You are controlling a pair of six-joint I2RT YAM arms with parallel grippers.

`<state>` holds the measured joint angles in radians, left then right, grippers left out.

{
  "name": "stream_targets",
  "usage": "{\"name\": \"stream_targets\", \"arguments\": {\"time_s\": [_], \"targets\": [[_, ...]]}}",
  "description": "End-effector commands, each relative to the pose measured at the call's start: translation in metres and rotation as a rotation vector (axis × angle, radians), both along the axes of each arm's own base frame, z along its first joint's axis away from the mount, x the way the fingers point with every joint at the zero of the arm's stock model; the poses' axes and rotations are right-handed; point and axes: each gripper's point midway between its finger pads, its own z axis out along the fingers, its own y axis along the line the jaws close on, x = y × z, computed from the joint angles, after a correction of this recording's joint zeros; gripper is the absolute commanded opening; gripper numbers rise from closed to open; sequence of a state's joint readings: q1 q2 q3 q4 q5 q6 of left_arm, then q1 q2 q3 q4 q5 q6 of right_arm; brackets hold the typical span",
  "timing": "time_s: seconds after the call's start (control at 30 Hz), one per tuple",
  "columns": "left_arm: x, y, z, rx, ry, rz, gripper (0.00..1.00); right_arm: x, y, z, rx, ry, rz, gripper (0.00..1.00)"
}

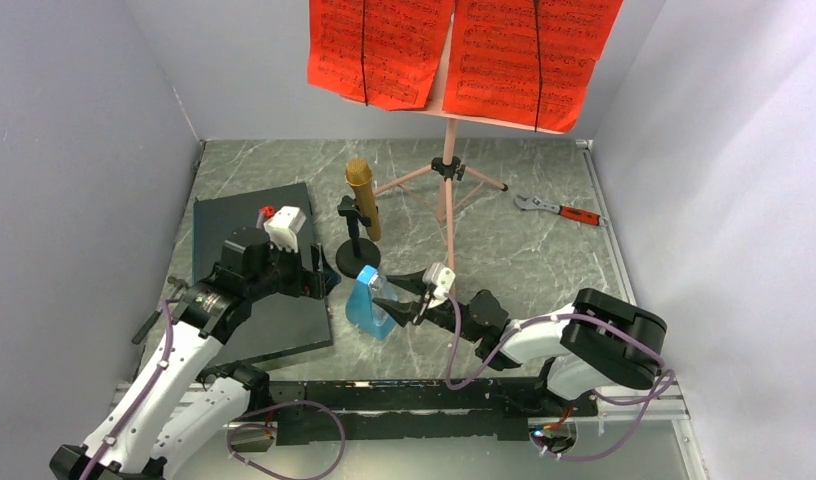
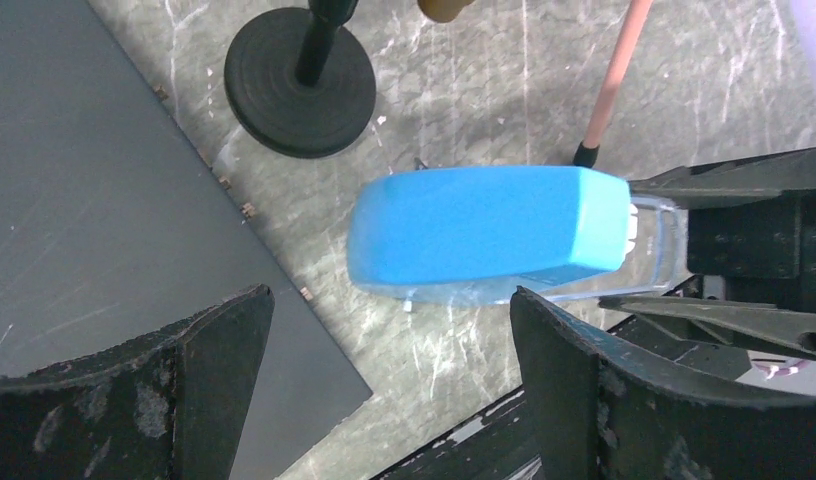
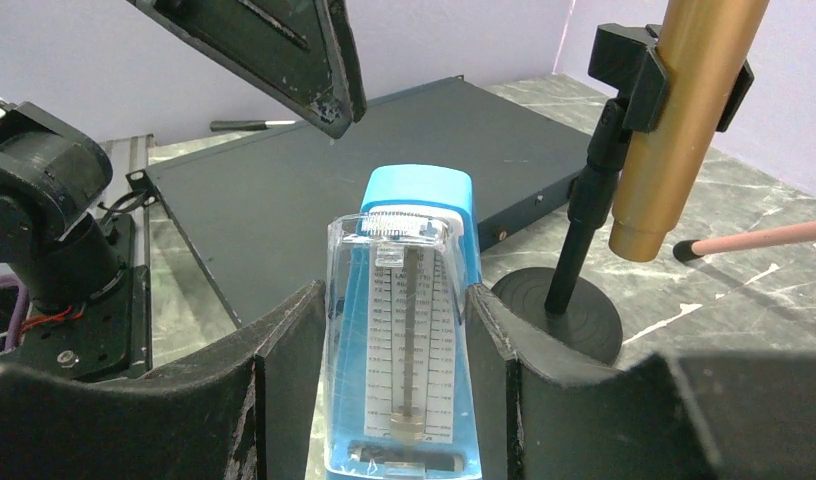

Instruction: Pack up the instrument practice props

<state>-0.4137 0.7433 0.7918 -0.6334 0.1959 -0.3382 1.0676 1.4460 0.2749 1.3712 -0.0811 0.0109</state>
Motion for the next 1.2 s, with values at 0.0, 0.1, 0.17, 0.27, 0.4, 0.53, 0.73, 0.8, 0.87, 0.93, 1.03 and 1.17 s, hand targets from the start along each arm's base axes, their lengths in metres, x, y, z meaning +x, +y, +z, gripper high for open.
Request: {"name": "stream_targets", "arguments": {"time_s": [0.0,0.1,0.17,0.27,0.4,0.53,0.73,0.8,0.87,0.93,1.03,1.17], "targets": [[0.009,-0.014,0.043,-0.107,-0.094,-0.016,0.94,-0.007,0.002,-0.056,-0.175,0.107,0.034,0.00],[0.010,-0.019,0.048,-0.129,-0.089,-0.026,0.94,-0.006,0.002,-0.061,-0.203,0.115,0.033,0.00],[0.012,-0.023,0.051,-0.142,-0.090,-0.033,0.94,-0.006,0.001,-0.064,-0.212,0.120,0.029,0.00],[0.014,-0.029,0.056,-0.161,-0.098,-0.044,0.94,-0.005,0.000,-0.070,-0.234,0.132,0.023,0.00],[0.016,-0.038,0.060,-0.175,-0.099,-0.060,0.94,-0.004,-0.002,-0.078,-0.264,0.157,0.013,0.00],[0.017,-0.050,0.059,-0.174,-0.095,-0.087,0.94,-0.001,-0.006,-0.085,-0.284,0.191,-0.020,0.00],[0.016,-0.064,0.057,-0.156,-0.099,-0.122,0.94,0.002,-0.009,-0.091,-0.308,0.214,-0.046,0.00],[0.015,-0.068,0.055,-0.143,-0.098,-0.137,0.94,0.001,-0.007,-0.092,-0.328,0.211,-0.029,0.00],[0.015,-0.072,0.053,-0.128,-0.095,-0.146,0.94,-0.001,-0.004,-0.097,-0.355,0.219,-0.013,0.00],[0.014,-0.075,0.050,-0.114,-0.095,-0.155,0.94,-0.002,-0.002,-0.102,-0.377,0.229,0.001,0.00],[0.011,-0.080,0.046,-0.091,-0.093,-0.168,0.94,-0.003,-0.002,-0.113,-0.404,0.268,0.002,0.00],[0.008,-0.081,0.036,-0.041,-0.080,-0.172,0.94,-0.007,-0.004,-0.124,-0.425,0.310,0.013,0.00]]}}
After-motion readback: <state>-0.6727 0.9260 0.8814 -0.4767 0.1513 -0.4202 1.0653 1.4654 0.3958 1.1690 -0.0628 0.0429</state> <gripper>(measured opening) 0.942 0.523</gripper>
